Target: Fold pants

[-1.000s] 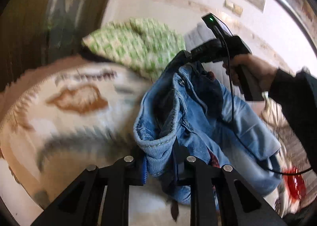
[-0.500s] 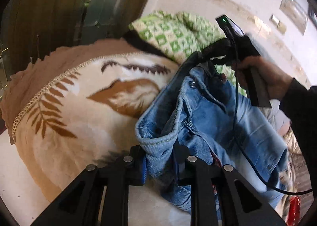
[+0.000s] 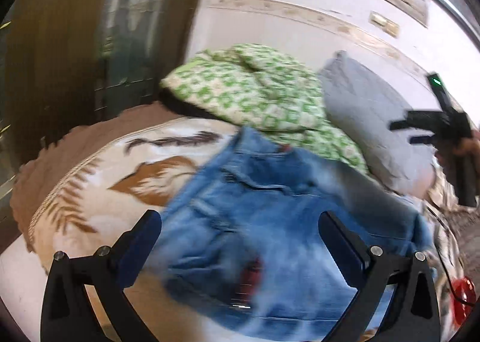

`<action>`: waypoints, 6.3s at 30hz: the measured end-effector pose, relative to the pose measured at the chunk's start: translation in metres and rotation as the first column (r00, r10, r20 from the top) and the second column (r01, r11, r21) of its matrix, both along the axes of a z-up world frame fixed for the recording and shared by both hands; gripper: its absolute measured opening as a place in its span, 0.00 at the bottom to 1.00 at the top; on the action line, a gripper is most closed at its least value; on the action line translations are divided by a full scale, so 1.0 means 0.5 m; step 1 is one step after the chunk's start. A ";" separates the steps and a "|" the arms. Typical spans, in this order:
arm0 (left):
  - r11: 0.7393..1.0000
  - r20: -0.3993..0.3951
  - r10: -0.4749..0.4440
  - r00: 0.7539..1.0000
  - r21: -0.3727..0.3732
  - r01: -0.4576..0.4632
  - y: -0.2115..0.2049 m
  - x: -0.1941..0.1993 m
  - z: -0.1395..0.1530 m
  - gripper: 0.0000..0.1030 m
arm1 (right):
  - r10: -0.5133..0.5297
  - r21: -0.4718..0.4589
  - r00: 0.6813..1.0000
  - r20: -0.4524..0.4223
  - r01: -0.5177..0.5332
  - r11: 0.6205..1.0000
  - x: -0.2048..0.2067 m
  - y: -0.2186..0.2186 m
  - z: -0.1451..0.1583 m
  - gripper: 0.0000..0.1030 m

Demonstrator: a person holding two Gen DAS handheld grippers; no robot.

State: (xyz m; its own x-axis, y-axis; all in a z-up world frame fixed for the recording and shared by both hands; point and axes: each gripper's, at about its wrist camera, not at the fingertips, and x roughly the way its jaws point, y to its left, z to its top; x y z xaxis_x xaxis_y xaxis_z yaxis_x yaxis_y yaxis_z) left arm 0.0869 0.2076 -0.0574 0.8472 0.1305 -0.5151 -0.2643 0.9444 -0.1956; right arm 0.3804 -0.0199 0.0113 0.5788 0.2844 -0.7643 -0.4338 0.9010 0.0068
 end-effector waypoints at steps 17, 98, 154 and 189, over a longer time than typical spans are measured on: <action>0.872 -0.297 -0.488 0.821 -0.112 0.477 -0.400 0.258 0.003 1.00 | -0.036 -0.013 0.991 -0.130 0.035 0.999 -0.242 -0.525 -0.145 0.96; 0.325 -0.577 -0.801 0.162 -0.190 0.926 -0.929 0.316 -0.078 0.10 | -0.608 0.501 0.762 -0.222 0.625 0.599 -0.627 -0.643 -0.210 0.07; 0.492 -0.664 -0.606 0.438 0.120 0.862 -0.631 0.496 -0.196 0.09 | -0.119 0.115 0.922 -0.369 0.172 0.978 0.007 -0.539 -0.329 0.27; 0.738 -0.393 -0.476 0.786 0.307 0.601 -0.444 0.232 0.016 0.97 | -0.185 0.099 0.979 -0.091 0.194 0.976 -0.213 -0.551 -0.054 0.89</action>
